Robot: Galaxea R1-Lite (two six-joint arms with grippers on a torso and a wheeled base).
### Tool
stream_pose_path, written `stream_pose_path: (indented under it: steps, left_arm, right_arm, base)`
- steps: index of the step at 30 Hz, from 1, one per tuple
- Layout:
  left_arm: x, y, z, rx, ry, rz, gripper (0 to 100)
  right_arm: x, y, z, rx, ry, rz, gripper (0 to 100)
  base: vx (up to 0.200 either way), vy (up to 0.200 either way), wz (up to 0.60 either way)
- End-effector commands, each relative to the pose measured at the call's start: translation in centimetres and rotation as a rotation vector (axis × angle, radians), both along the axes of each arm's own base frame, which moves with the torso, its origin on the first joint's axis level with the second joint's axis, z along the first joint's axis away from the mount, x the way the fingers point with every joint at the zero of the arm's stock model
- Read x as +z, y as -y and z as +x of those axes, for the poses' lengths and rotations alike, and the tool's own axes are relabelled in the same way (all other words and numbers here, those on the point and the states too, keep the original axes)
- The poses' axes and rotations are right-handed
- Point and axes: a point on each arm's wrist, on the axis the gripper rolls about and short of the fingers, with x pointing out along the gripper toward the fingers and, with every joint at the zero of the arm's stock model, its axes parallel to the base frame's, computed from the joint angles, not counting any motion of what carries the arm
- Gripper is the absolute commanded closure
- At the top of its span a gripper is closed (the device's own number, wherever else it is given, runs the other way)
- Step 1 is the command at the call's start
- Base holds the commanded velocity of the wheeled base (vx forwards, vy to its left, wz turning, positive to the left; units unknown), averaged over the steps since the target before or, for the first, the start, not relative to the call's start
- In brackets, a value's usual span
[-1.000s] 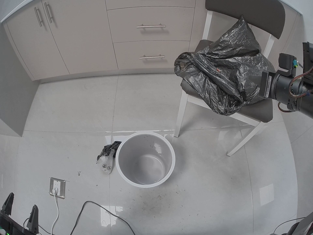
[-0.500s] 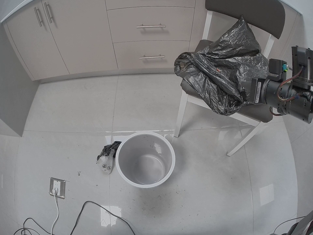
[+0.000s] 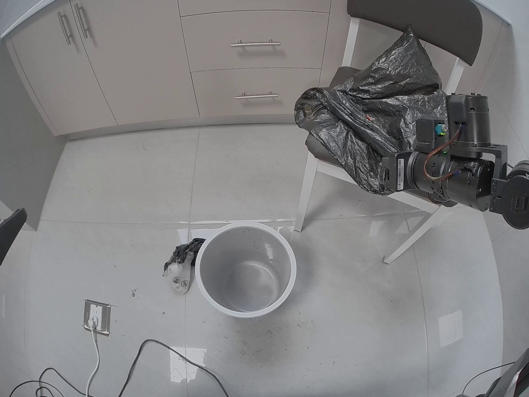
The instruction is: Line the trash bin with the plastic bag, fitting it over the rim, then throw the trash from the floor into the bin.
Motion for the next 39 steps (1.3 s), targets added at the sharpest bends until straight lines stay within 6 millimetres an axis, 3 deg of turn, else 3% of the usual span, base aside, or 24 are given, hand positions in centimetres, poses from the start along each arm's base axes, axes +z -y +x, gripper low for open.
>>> stream_pose_path:
  steps: [1, 4, 12, 26, 39]
  left_arm:
    - [0.2, 0.5, 2.9, 0.002, -0.094, -0.034, 0]
    - [0.3, 0.7, 4.1, 0.001, -0.121, -0.040, 0]
    - [0.3, 0.9, 4.6, -0.032, -0.136, -0.050, 0]
    - [0.2, 1.0, 5.5, -0.023, -0.122, -0.117, 0]
    - [0.2, 1.1, 5.3, -0.040, -0.116, -0.108, 0]
  right_arm:
    - [-0.4, -0.1, 0.3, -0.022, -0.006, -0.026, 0]
    - [0.2, 0.0, -0.2, -0.018, 0.012, -0.020, 0]
    - [-0.1, 0.7, 0.6, -0.047, 0.004, -0.017, 0]
    - [-2.0, 2.8, 3.8, -0.152, 0.003, -0.016, 0]
    - [-3.1, 2.6, 4.9, -0.159, -0.013, -0.020, 0]
  base:
    - [0.000, 0.000, 0.00]
    - [0.000, 0.000, 0.00]
    - [0.000, 0.000, 0.00]
    - [0.000, 0.000, 0.00]
    - [0.000, 0.000, 0.00]
